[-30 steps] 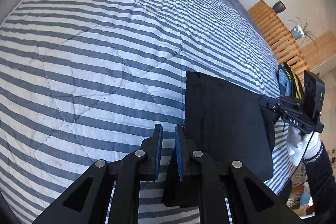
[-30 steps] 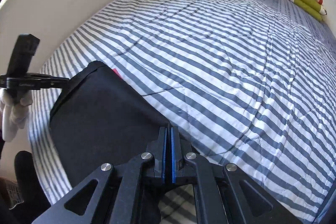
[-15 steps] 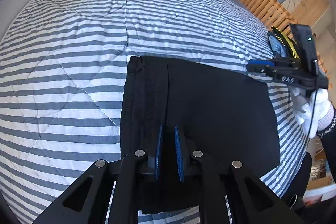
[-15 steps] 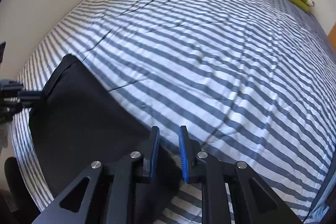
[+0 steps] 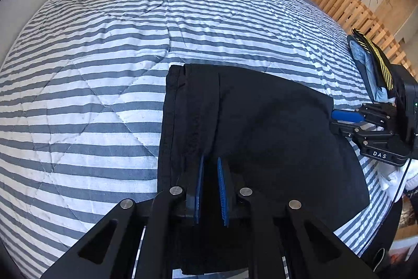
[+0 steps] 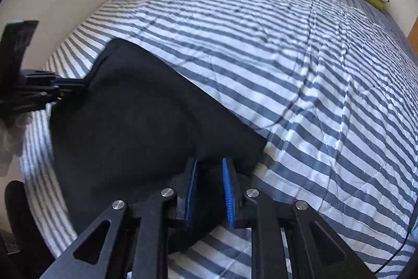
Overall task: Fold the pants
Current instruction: 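Fold the pants over again with the right tool while the left tool holds the bundle, then open both tools and release the folded black pants on the bed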
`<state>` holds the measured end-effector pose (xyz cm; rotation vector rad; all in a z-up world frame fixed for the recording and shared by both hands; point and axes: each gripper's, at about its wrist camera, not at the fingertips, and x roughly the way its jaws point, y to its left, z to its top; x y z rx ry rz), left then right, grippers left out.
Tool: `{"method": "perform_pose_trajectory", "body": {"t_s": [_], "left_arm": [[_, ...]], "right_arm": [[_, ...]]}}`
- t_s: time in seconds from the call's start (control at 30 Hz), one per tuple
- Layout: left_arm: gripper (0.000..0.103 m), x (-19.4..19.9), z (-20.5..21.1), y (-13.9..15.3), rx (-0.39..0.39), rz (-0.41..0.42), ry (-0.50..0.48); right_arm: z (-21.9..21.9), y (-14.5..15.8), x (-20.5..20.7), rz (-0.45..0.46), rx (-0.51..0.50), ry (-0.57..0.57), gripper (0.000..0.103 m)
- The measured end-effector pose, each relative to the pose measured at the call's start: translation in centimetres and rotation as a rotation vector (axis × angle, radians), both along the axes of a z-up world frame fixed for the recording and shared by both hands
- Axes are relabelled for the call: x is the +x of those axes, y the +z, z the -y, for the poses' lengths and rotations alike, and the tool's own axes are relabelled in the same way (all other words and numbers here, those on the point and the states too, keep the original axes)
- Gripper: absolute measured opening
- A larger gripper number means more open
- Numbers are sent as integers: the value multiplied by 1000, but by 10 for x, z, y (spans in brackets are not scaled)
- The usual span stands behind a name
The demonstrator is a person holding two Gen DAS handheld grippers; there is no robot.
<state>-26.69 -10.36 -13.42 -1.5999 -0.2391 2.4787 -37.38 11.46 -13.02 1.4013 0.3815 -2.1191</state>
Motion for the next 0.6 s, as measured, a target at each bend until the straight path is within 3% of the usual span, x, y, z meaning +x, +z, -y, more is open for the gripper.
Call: {"method": "perform_pose_trajectory", "body": {"t_s": [0.07, 0.13, 0.23, 0.37, 0.43, 0.57, 0.6], "left_arm": [[11, 1, 7, 6, -8, -9, 43], [10, 8, 14, 14, -57, -25, 103], [10, 30, 22, 30, -31, -53, 137], [13, 69, 15, 42, 23, -53, 150], [18, 87, 5, 38, 86, -30, 150], [44, 114, -24, 23, 183, 14, 154], [44, 119, -30, 21, 197, 18, 159]], "right_arm": [[-7, 4, -2, -38, 17, -31, 40], [-18, 12, -4, -35, 19, -77, 40], [-33, 35, 15, -49, -30, -84, 40], [-39, 60, 68, -68, -108, -37, 40], [-30, 61, 95, -62, -126, 3, 40], [-17, 39, 128, 30, -157, 4, 40], [-15, 34, 135, 33, -169, 11, 40]]}}
